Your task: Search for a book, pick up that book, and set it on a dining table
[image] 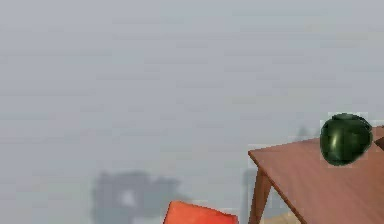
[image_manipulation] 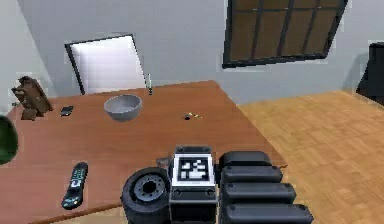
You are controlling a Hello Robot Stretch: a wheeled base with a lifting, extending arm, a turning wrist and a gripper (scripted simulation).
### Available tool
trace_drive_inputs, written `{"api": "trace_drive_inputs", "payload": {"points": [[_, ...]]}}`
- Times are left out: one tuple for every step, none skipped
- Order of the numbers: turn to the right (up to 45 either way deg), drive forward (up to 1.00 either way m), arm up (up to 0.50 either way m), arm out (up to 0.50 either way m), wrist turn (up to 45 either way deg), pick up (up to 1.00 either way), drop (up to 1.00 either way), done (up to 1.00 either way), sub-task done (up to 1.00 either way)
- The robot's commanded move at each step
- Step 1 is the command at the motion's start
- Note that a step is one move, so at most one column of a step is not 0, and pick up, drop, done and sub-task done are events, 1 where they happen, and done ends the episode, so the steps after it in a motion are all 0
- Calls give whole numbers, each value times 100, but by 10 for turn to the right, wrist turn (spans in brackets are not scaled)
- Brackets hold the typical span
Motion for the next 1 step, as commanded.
{"api": "trace_drive_inputs", "payload": {"points": [[-60,0,0,0,0,0,0,0,0]]}}
